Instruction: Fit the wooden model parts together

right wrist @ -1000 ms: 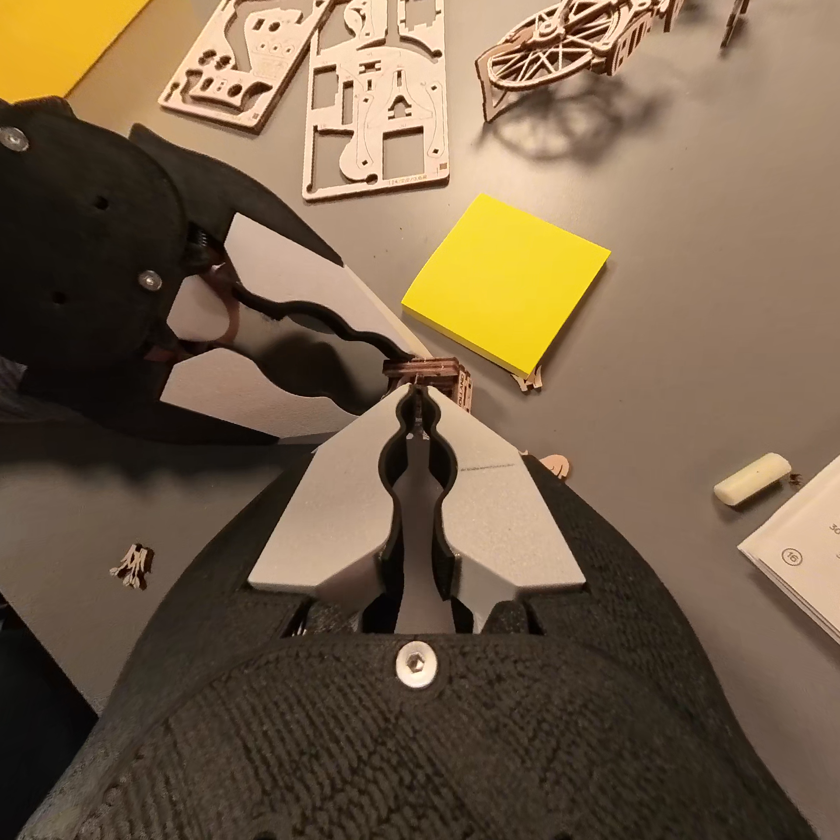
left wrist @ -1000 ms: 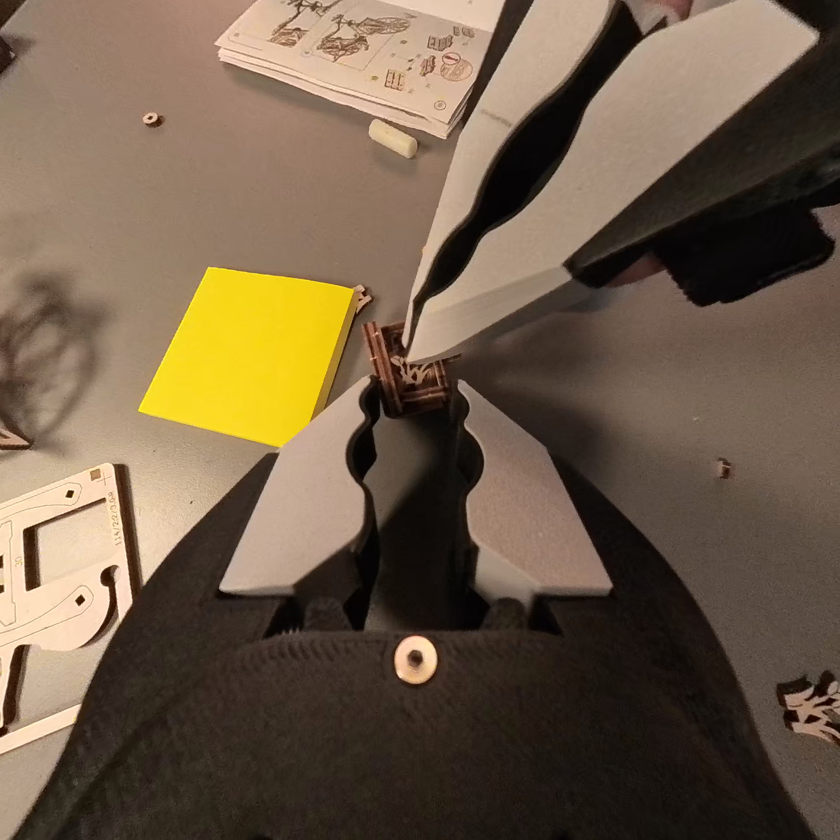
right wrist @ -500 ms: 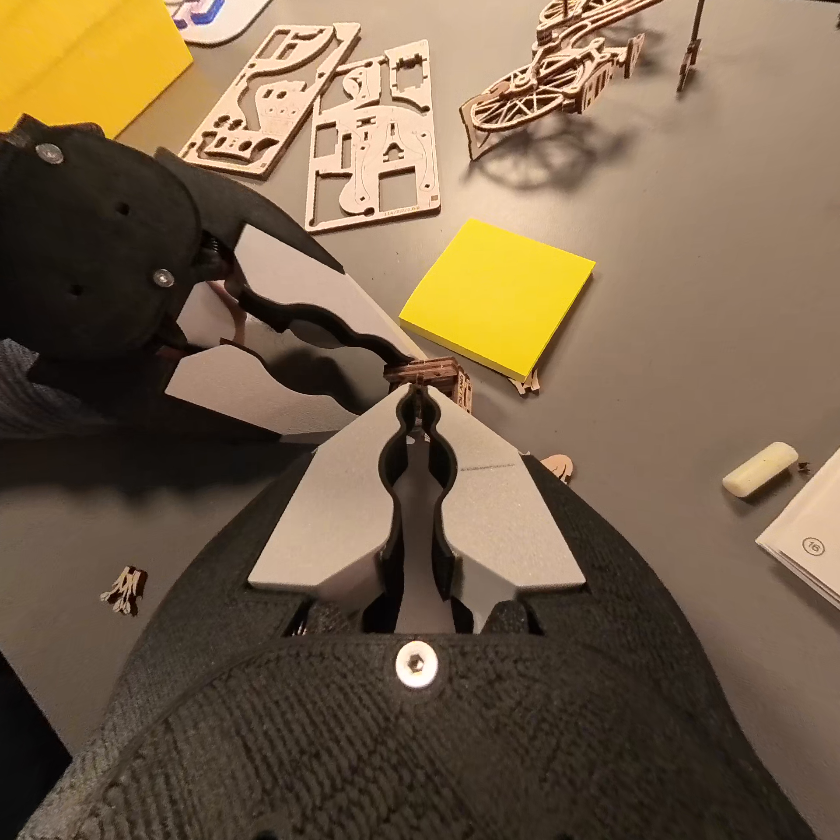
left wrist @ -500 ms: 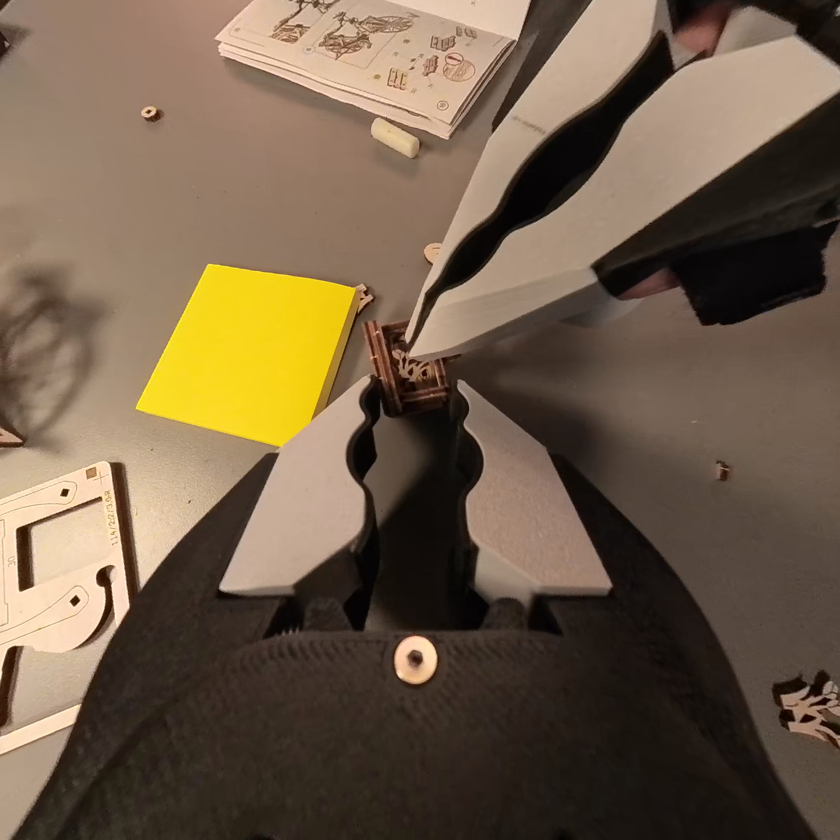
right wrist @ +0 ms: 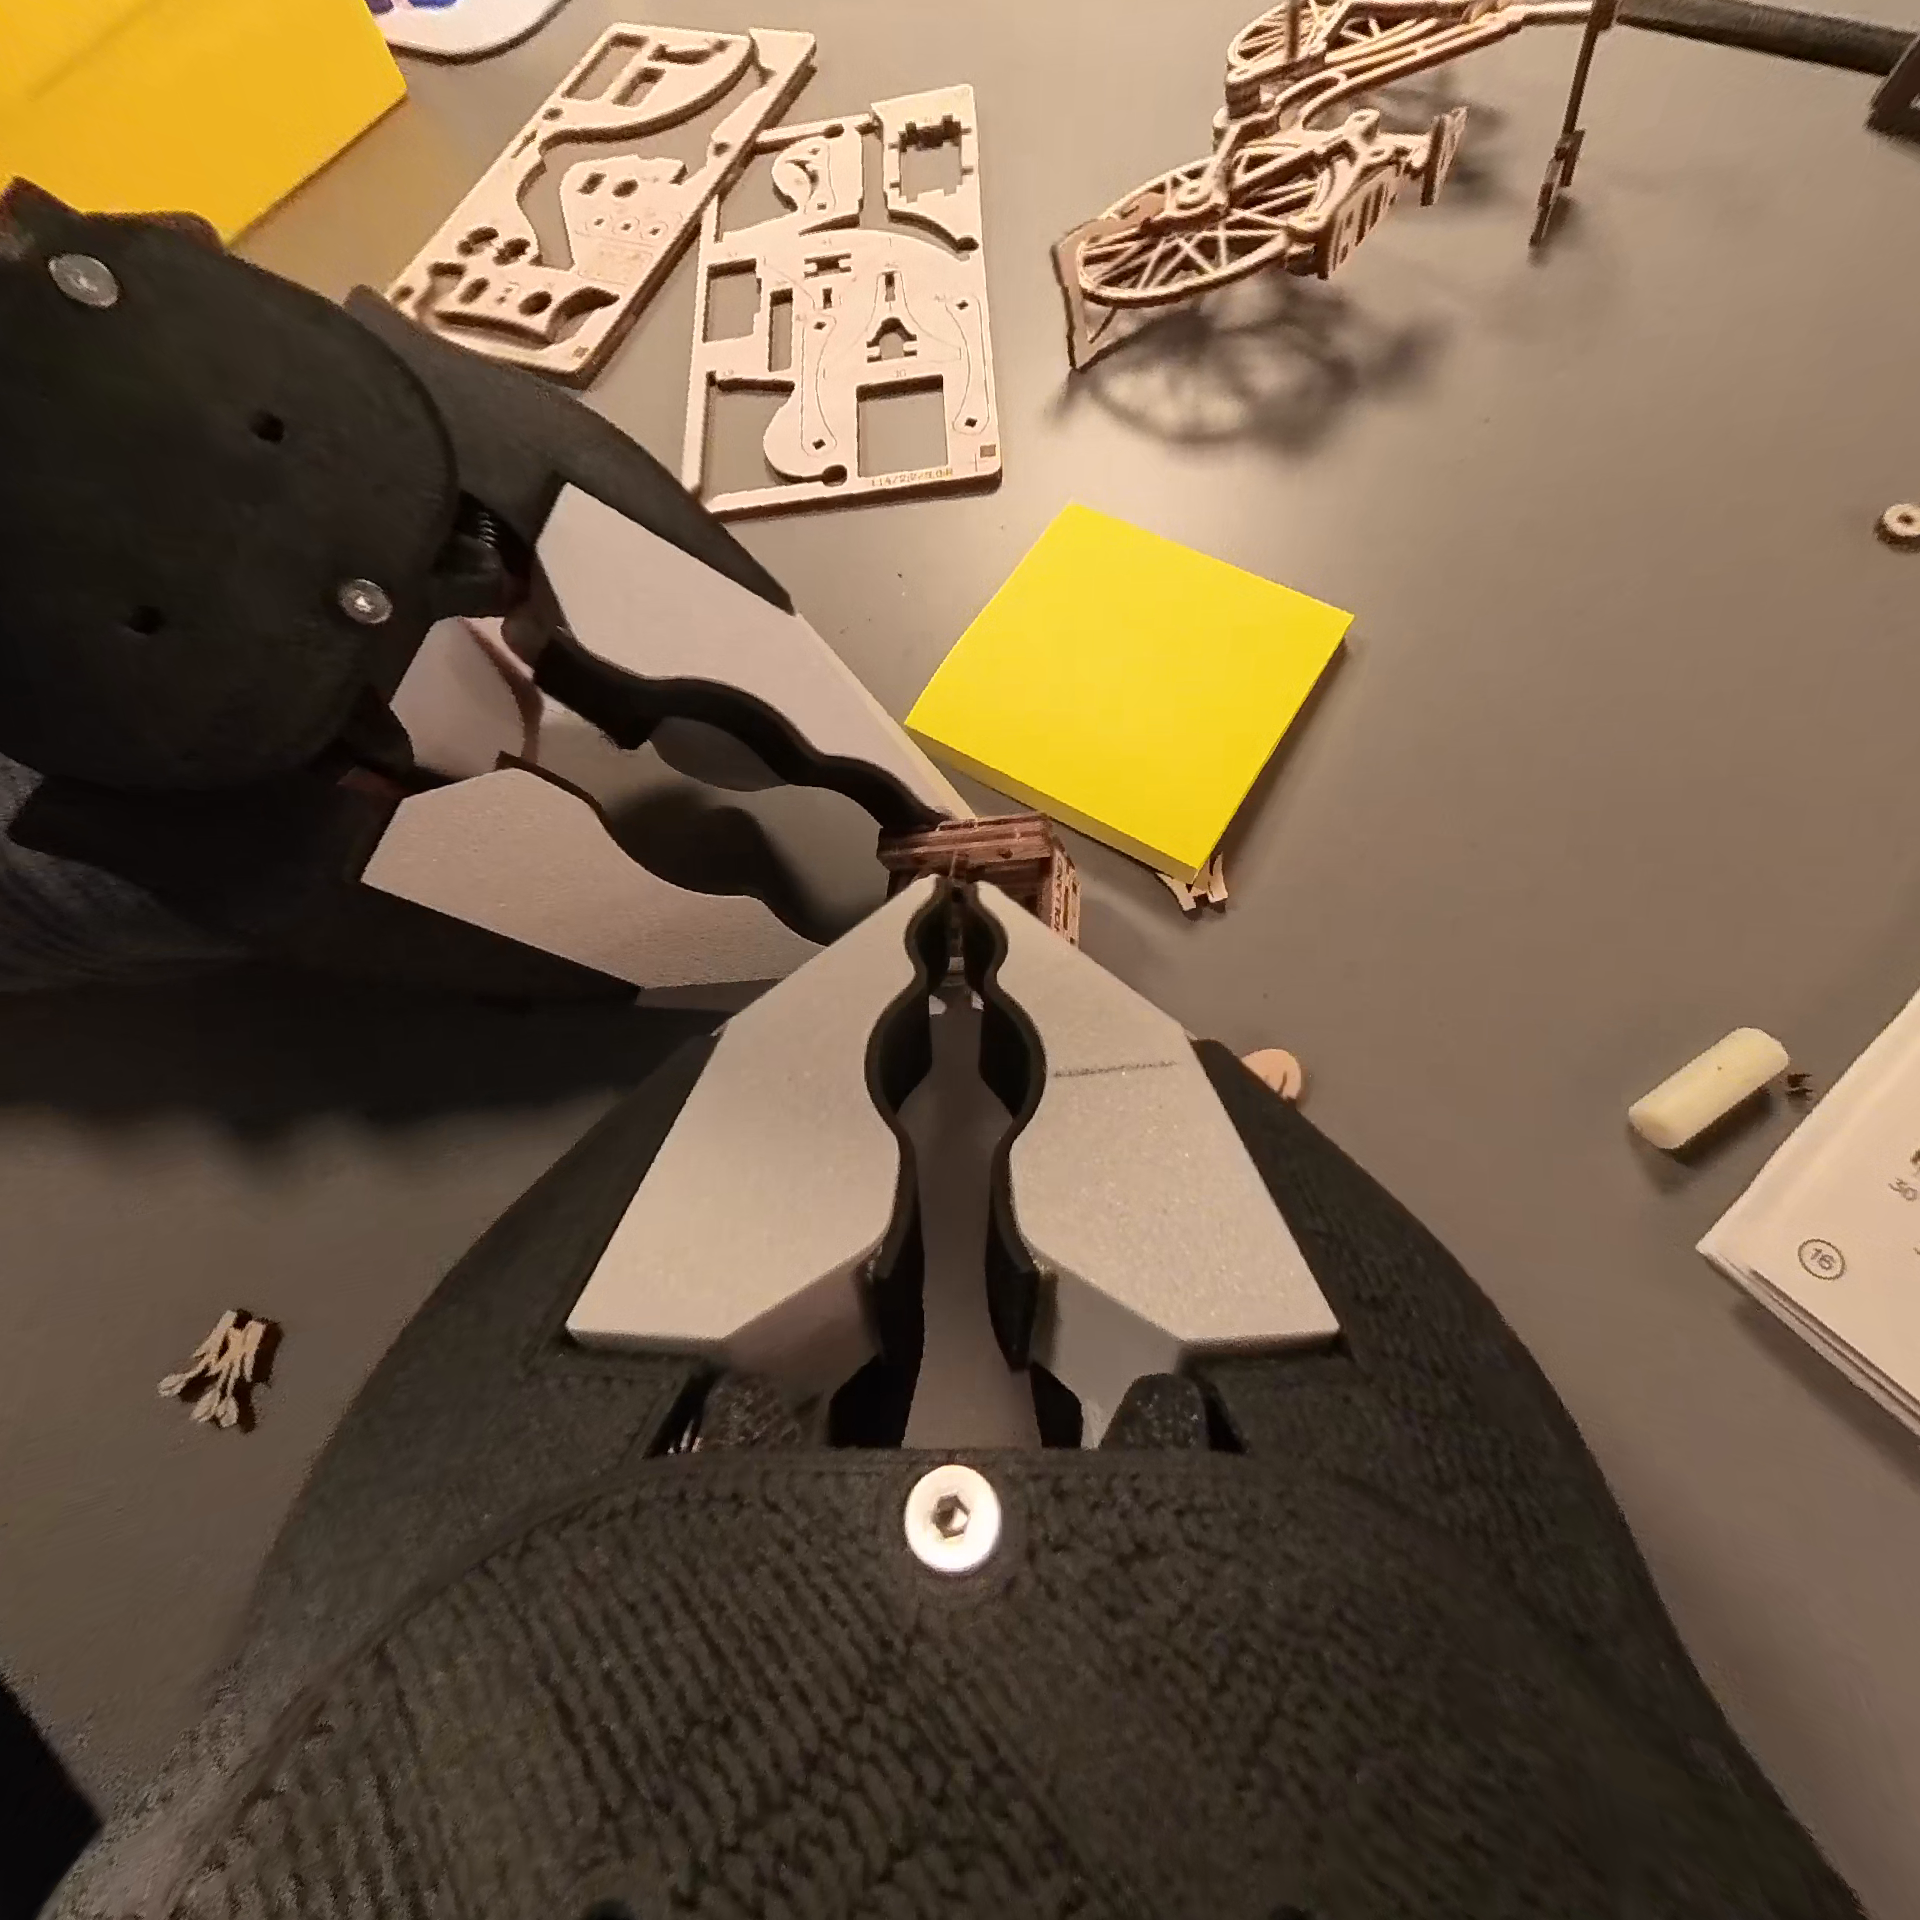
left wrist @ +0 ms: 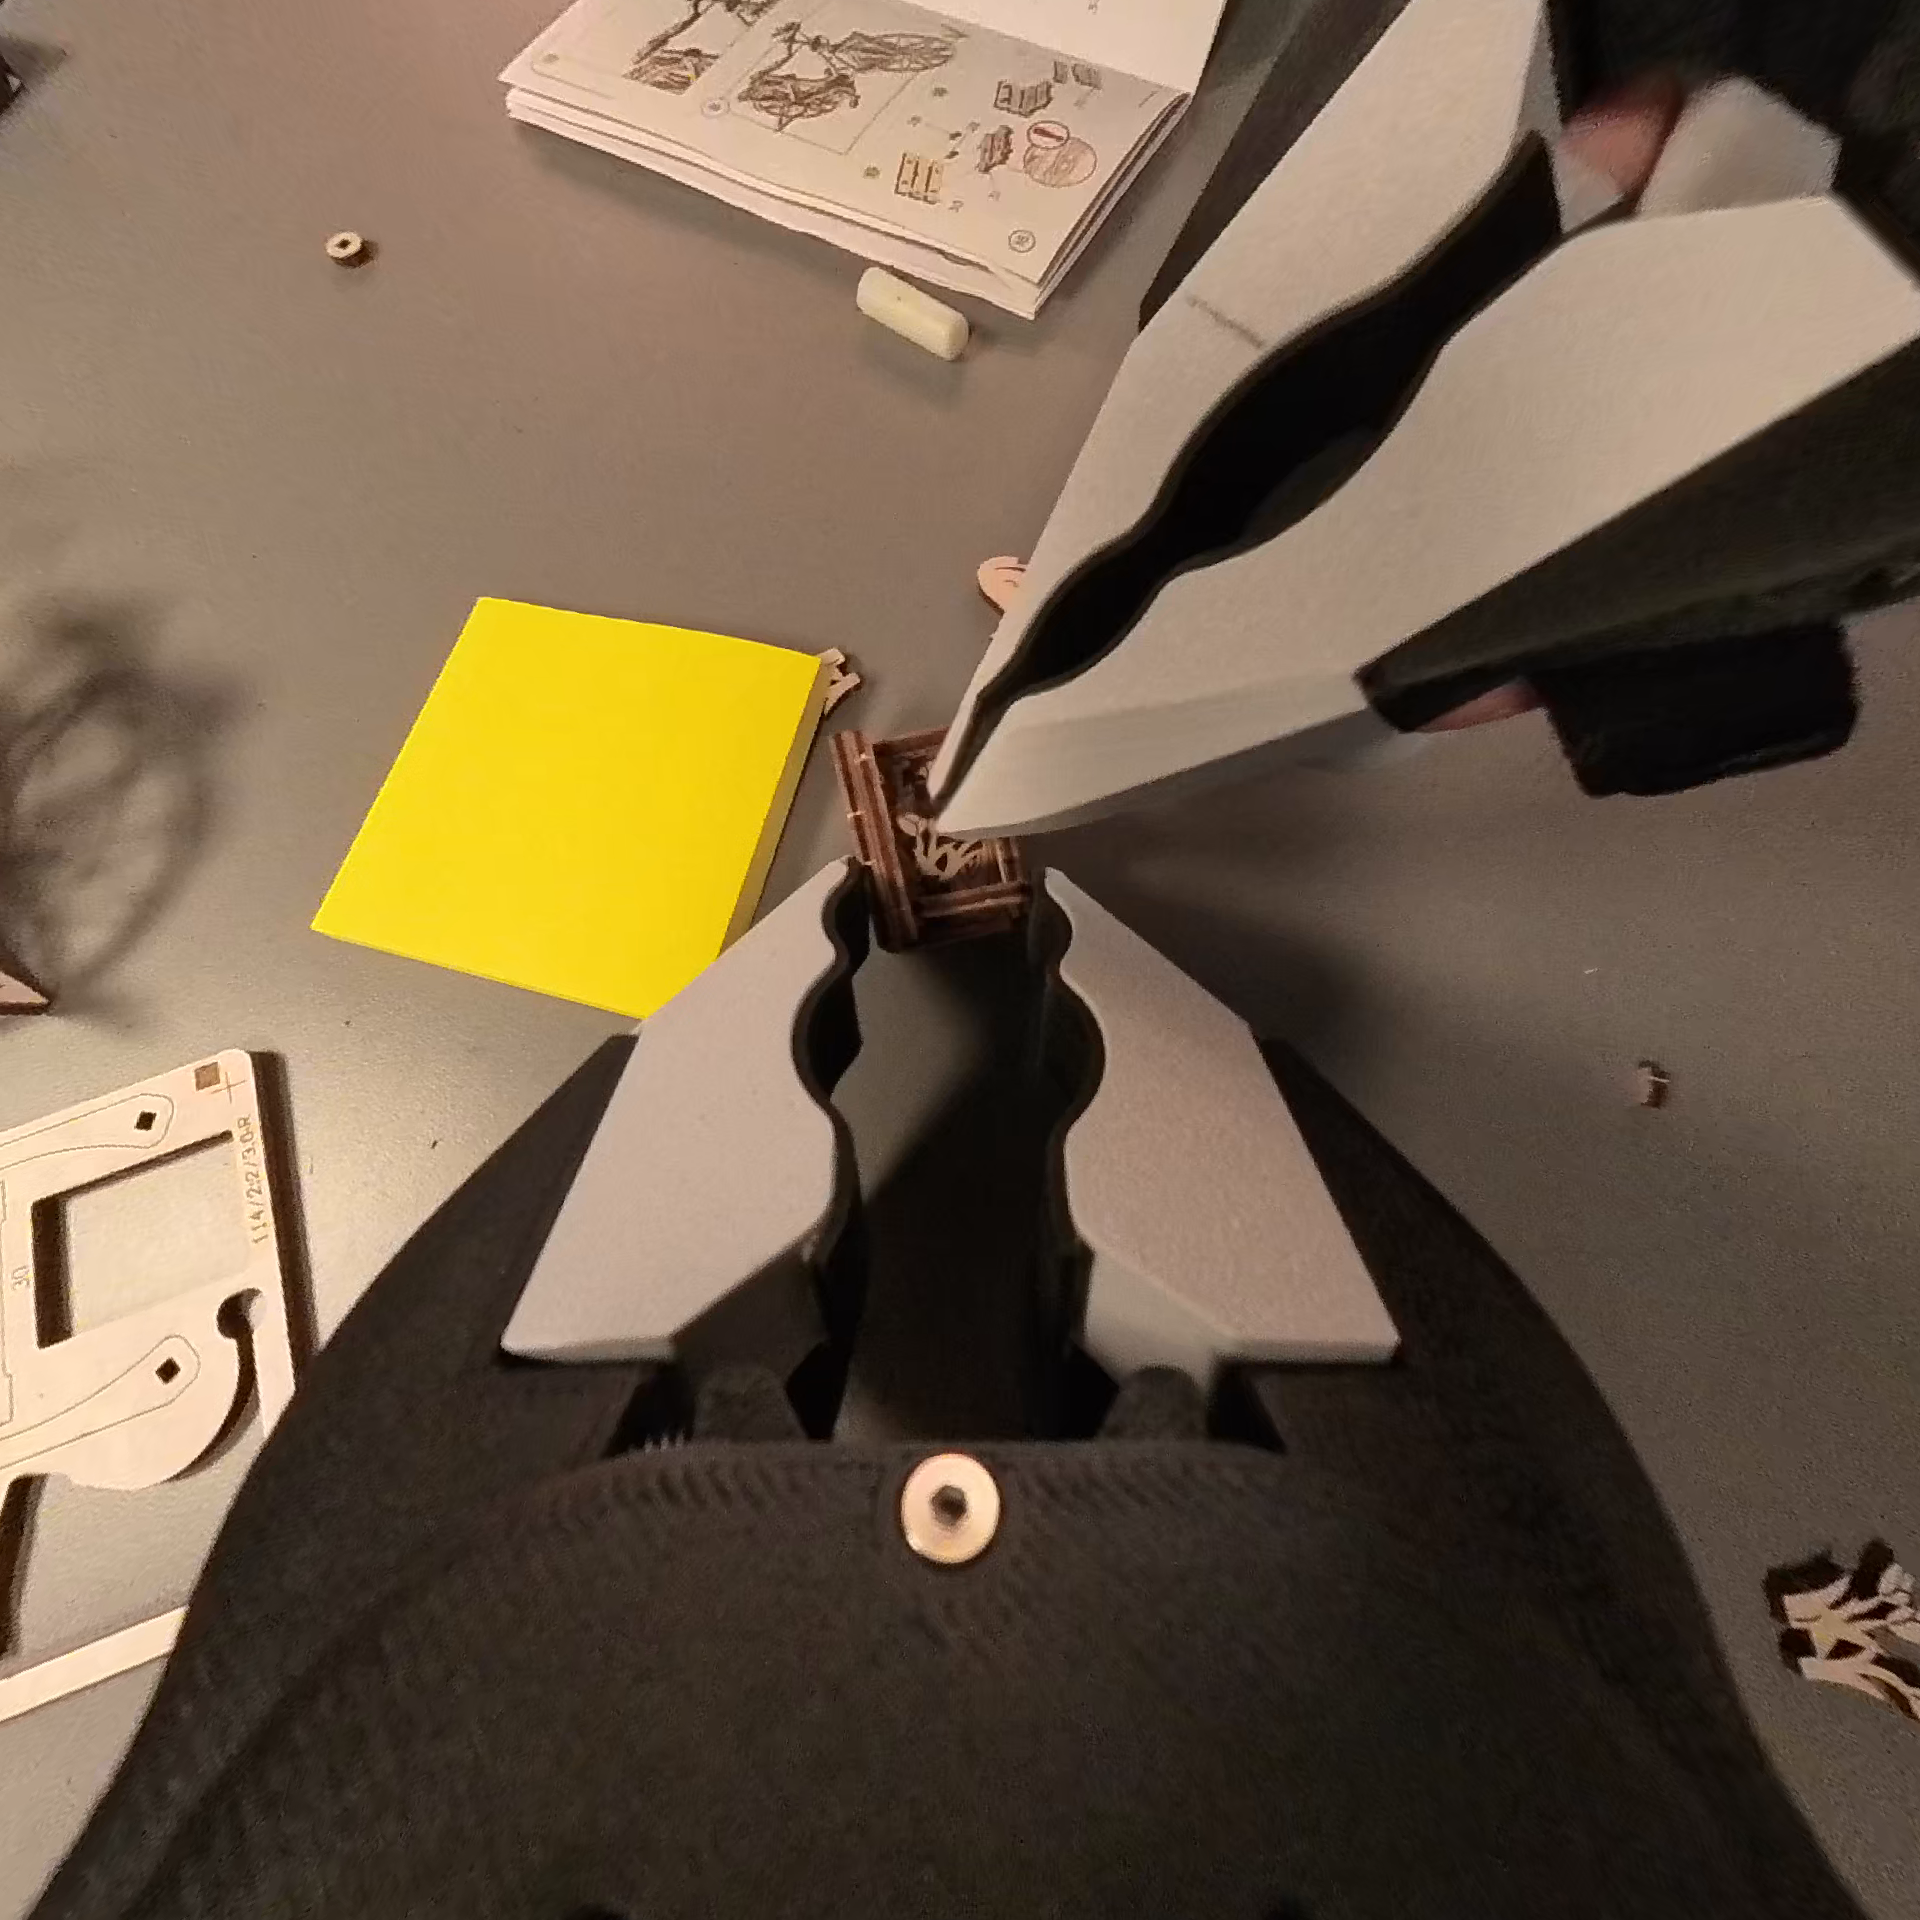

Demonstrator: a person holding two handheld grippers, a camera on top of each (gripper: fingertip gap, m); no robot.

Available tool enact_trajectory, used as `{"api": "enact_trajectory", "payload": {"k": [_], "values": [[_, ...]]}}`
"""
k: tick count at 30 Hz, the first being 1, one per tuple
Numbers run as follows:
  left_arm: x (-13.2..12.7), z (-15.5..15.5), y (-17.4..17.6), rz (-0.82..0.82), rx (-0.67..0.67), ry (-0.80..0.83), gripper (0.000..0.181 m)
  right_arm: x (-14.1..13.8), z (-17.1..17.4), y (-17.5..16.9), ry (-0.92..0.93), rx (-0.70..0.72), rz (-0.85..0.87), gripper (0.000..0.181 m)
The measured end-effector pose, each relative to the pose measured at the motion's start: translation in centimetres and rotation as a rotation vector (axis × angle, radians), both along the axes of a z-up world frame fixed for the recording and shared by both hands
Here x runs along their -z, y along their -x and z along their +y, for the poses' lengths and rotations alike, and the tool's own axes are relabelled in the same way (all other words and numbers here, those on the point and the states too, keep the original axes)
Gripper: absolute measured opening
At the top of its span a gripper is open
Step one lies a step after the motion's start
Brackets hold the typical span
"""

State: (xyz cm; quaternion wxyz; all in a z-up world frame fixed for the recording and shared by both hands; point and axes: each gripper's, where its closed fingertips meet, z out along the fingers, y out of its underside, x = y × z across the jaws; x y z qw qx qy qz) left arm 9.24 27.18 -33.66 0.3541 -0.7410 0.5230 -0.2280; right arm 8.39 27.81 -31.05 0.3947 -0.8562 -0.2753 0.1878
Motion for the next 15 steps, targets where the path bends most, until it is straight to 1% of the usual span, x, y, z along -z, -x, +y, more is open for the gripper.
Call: {"api": "enact_trajectory", "payload": {"k": [8, 15], "values": [[0.00, 0.11, 0.02, 0.003, -0.005, -0.003, 0.029, 0.09, -0.10, 0.20, 0.013, -0.026, -0.050, 0.000], [0.00, 0.13, 0.03, 0.003, -0.006, -0.007, 0.028, 0.12, -0.06, 0.15, -0.018, -0.031, -0.095, 0.000]]}}
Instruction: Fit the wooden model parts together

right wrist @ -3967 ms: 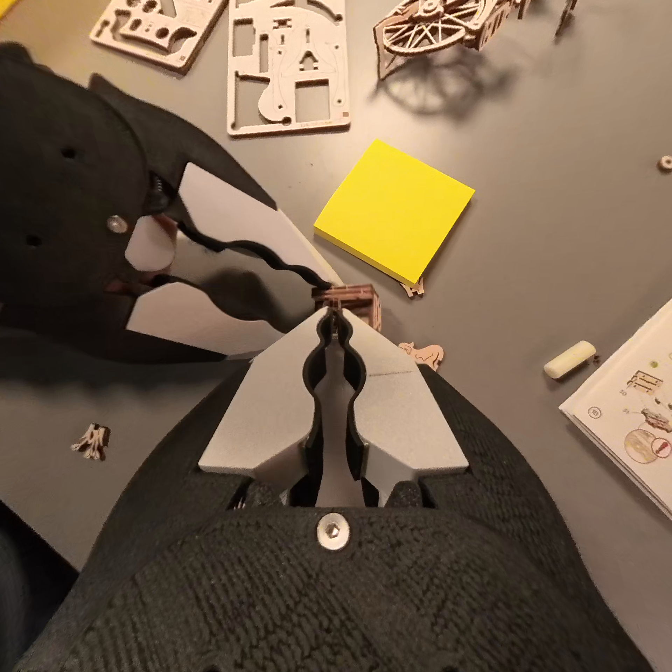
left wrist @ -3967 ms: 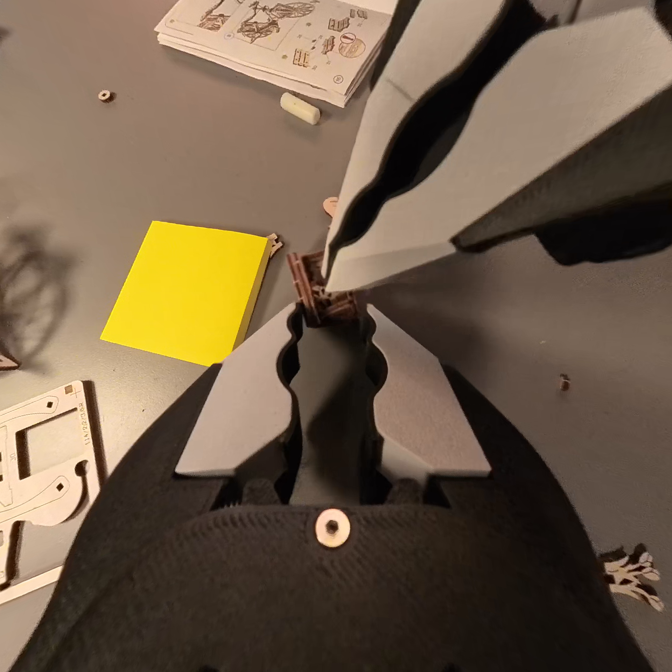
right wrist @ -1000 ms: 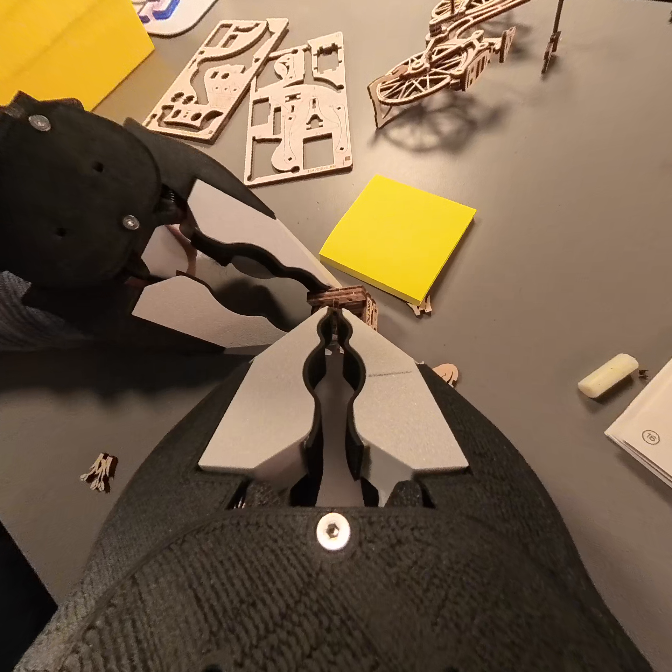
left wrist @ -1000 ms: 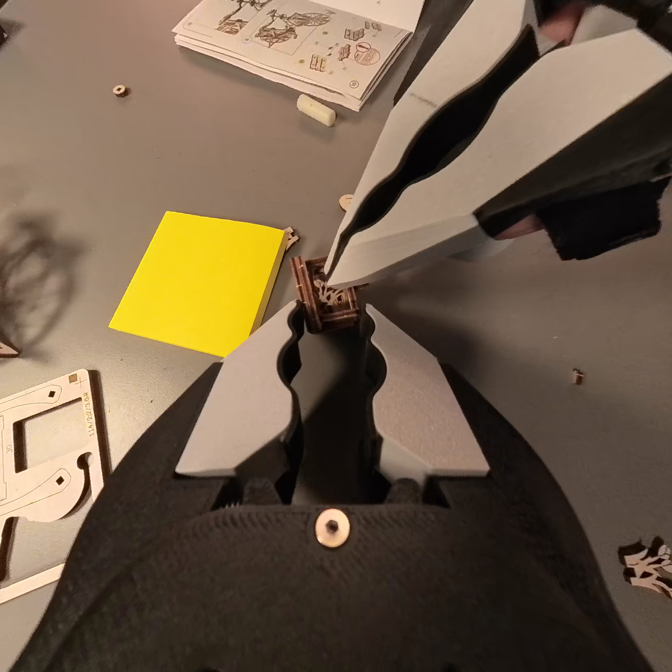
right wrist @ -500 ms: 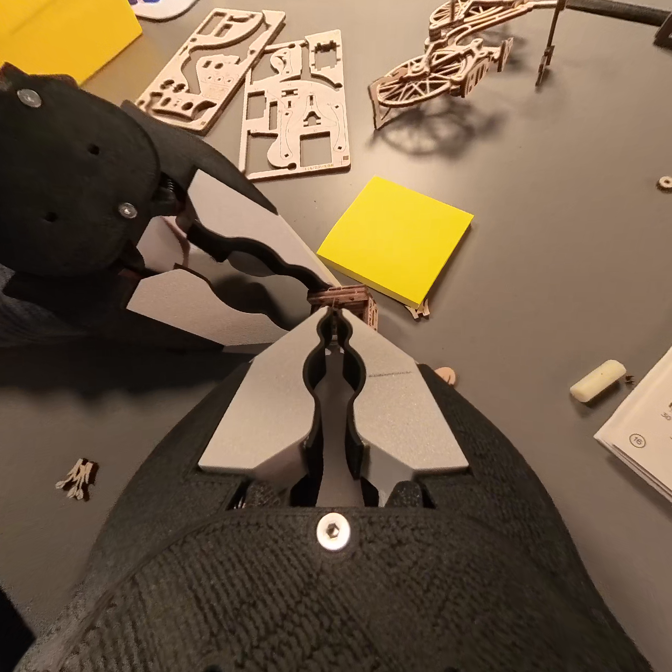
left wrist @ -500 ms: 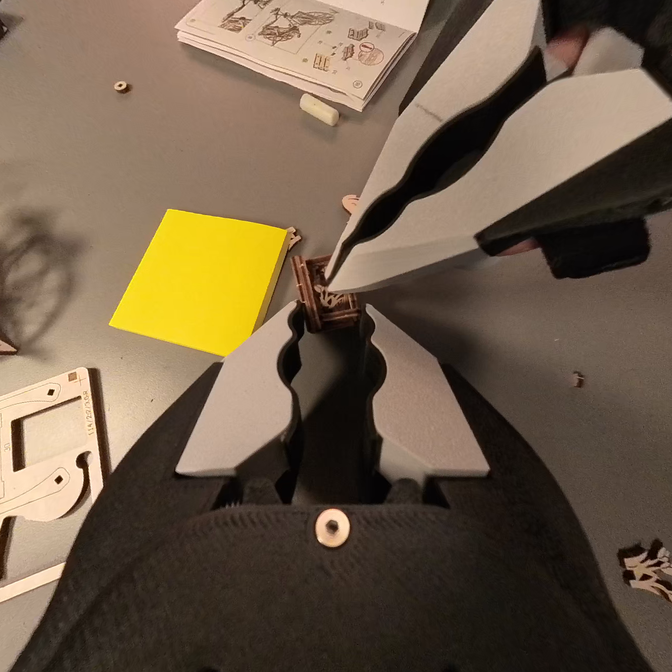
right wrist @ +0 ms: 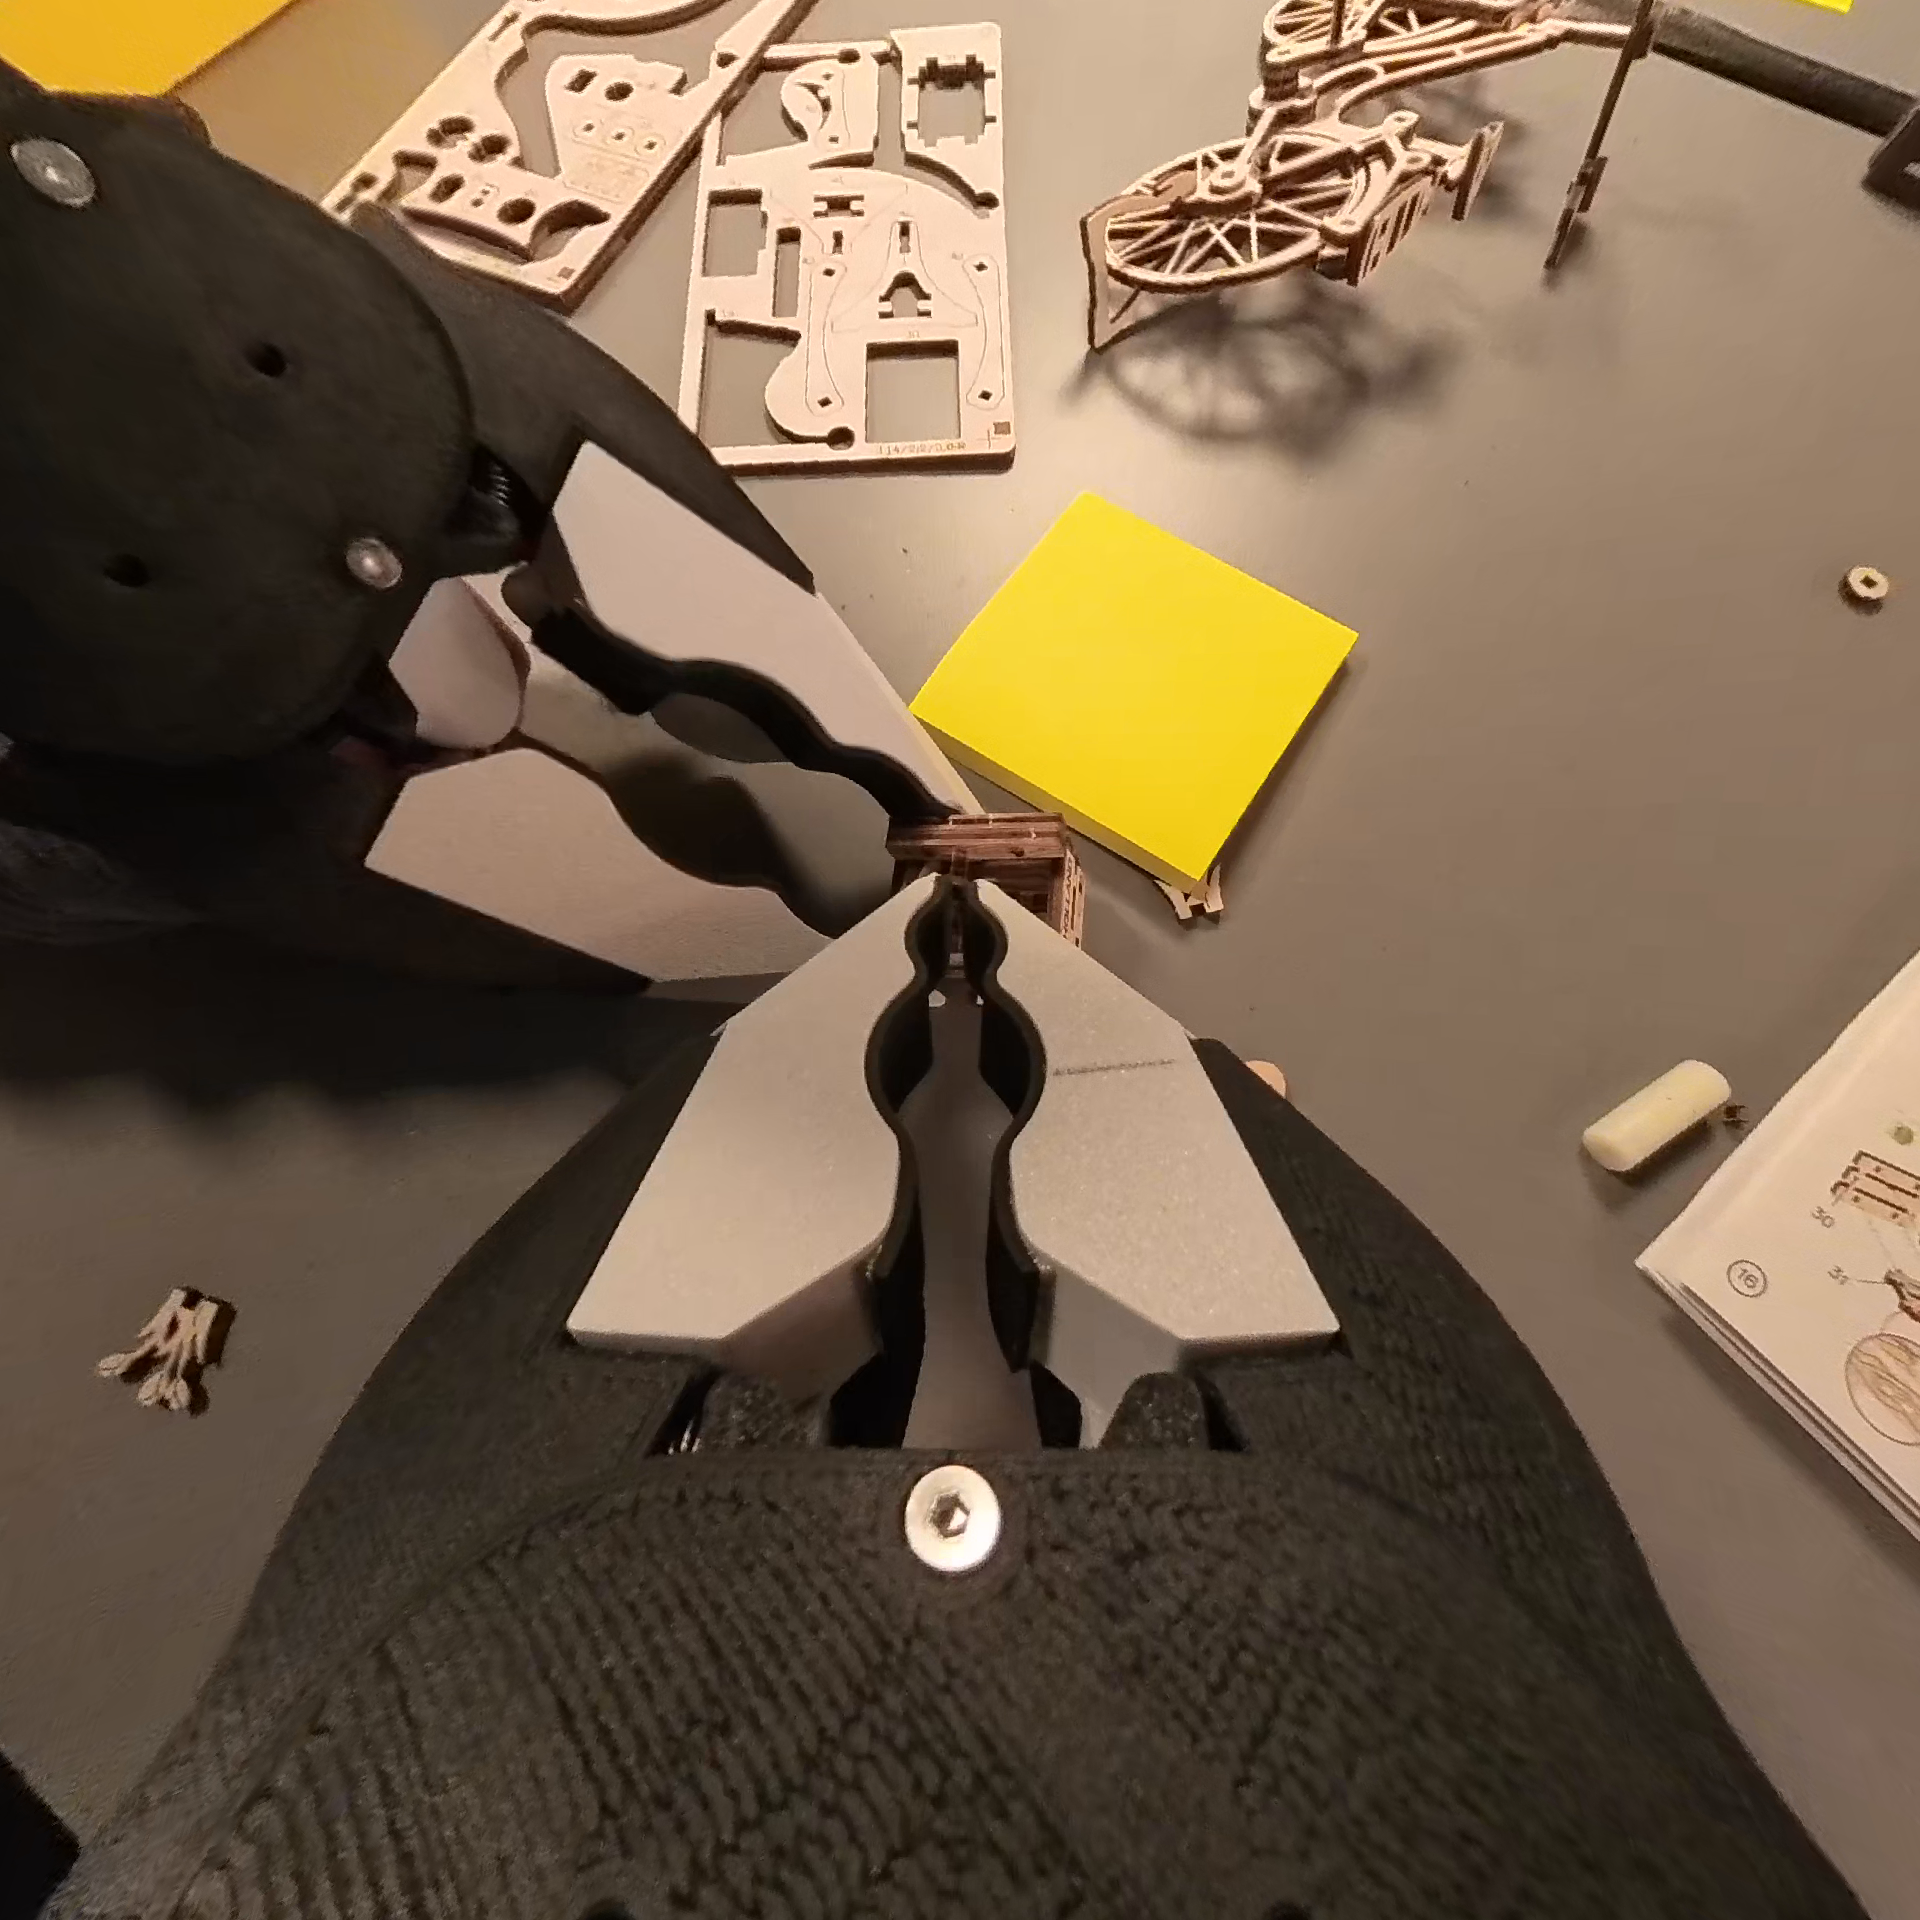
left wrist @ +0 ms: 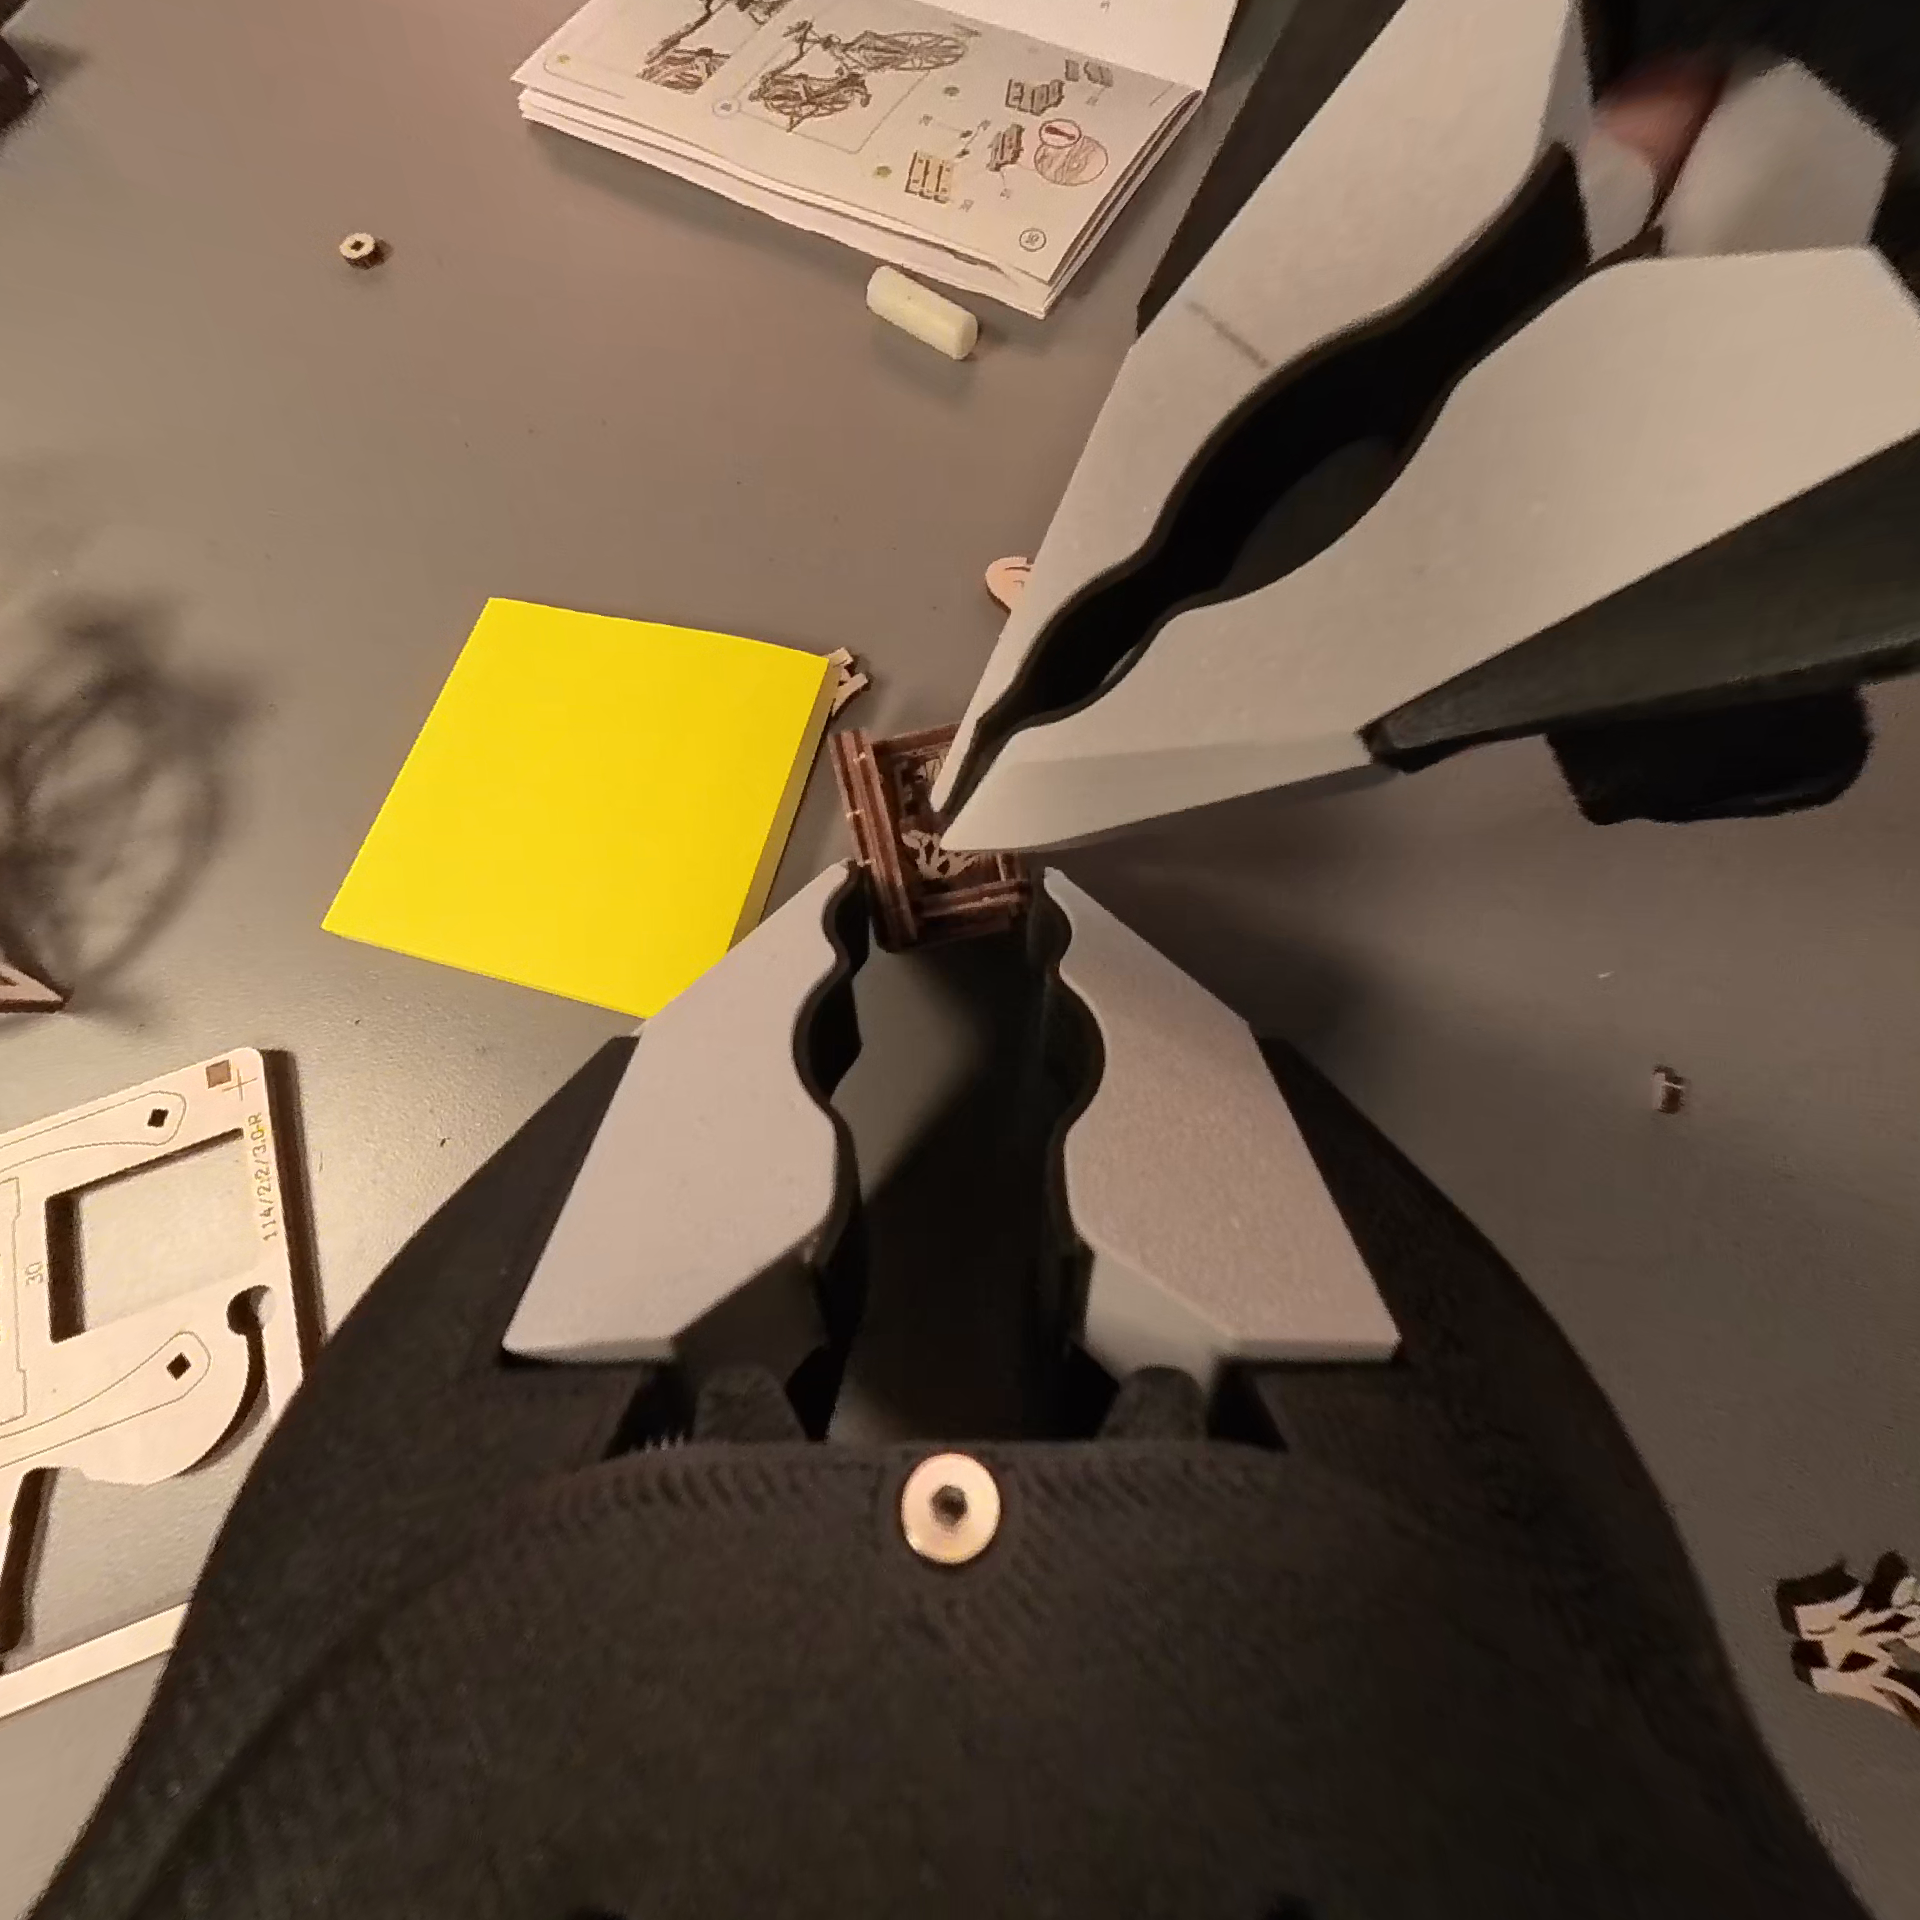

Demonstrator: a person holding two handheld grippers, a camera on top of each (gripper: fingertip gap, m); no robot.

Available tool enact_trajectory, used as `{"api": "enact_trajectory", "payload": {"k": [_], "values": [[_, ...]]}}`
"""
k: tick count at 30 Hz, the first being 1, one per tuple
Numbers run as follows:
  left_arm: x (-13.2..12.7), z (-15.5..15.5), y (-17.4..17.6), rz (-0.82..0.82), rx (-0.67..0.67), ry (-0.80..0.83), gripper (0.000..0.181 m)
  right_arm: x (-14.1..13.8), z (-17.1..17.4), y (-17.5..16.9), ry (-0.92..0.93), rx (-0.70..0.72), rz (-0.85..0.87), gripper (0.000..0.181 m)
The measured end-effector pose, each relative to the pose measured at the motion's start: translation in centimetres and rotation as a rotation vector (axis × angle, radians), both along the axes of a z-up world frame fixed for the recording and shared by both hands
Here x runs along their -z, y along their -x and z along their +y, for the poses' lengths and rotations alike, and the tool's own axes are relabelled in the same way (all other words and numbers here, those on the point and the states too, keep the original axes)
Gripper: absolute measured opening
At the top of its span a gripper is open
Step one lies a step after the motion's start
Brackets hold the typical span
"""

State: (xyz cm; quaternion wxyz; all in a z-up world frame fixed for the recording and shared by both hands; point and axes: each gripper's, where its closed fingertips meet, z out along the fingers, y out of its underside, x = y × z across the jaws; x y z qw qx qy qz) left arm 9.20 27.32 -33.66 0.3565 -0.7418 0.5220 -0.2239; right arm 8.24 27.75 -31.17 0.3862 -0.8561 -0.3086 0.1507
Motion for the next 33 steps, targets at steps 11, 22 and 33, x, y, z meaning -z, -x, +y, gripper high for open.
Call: {"api": "enact_trajectory", "payload": {"k": [11, 22, 33], "values": [[-0.05, 0.19, 0.14, 0.019, 0.000, -0.037, 0.028, -0.03, 0.19, -0.02, 0.009, 0.023, 0.038, 0.000], [0.01, 0.24, 0.18, 0.018, -0.017, -0.010, 0.028, 0.09, 0.19, 0.06, 0.035, -0.018, 0.019, 0.000], [0.01, 0.30, 0.18, 0.016, -0.019, -0.015, 0.028, 0.07, 0.07, 0.13, -0.001, 0.011, 0.043, 0.005]]}}
